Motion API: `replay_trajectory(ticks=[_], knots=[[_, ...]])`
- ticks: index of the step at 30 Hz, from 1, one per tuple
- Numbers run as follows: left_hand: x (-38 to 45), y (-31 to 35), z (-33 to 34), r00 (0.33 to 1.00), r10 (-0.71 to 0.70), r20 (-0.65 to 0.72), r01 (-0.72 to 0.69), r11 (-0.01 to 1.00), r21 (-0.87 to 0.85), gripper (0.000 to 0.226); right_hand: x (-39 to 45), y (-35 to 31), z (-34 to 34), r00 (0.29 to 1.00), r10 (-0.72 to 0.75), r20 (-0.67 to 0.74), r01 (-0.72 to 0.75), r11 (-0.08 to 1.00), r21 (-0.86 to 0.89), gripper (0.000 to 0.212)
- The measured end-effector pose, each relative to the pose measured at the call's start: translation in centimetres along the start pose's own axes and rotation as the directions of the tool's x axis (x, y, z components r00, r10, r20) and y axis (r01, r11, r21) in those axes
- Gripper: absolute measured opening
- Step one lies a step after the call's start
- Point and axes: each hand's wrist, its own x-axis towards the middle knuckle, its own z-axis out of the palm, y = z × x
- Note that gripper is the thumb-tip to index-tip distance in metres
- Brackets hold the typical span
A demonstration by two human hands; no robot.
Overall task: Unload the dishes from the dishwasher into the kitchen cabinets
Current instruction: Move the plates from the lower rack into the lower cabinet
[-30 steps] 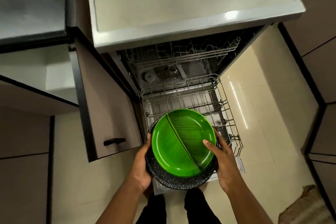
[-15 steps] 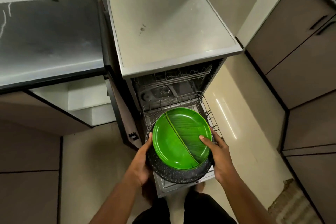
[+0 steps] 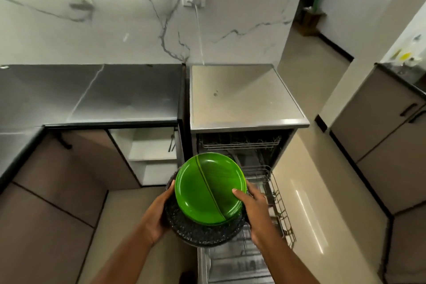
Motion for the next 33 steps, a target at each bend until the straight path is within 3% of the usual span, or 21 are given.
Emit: replay_trajectory(ticks=[5,16,23,26,29,33], knots=[[-4.2,-1.5,-2.4,0.992,0.088,-0.094,-0.087,0.996,0.015,0.04,-2.8,0.2,1.3,0.993,0.016,0.119,-0.012,0.999,-0.034,0.05],[-9.1,-1.8,-10.6,0.948,0.17,-0.268,-0.163,0.985,0.05,0.036,-6.5,3.0,8.8,0.97,0.069,0.232,-0.05,0.995,-0.088,0.06],[-8.9,2.2,-20.3,0.967,0.168,-0.191,-0.131,0.972,0.194,0.047,-7.1,5.3,17.8,0.97,0.059,0.236,-0.022,0.987,-0.16,0.059],[-8.9,4.8,-24.3,0.976,0.096,-0.196,-0.035,0.954,0.296,0.041,-7.1,6.1,22.0,0.973,0.03,0.228,0.013,0.983,-0.183,0.052],[-8.5,7.3,-28.1,0.983,0.063,-0.17,0.014,0.909,0.417,0.053,-7.1,6.6,25.3,0.975,0.031,0.22,0.005,0.987,-0.16,0.043],[-7.8,10.2,-32.3,0.985,0.085,-0.151,-0.018,0.917,0.398,0.028,-6.8,8.0,29.3,0.978,0.053,0.2,-0.02,0.987,-0.162,0.048]])
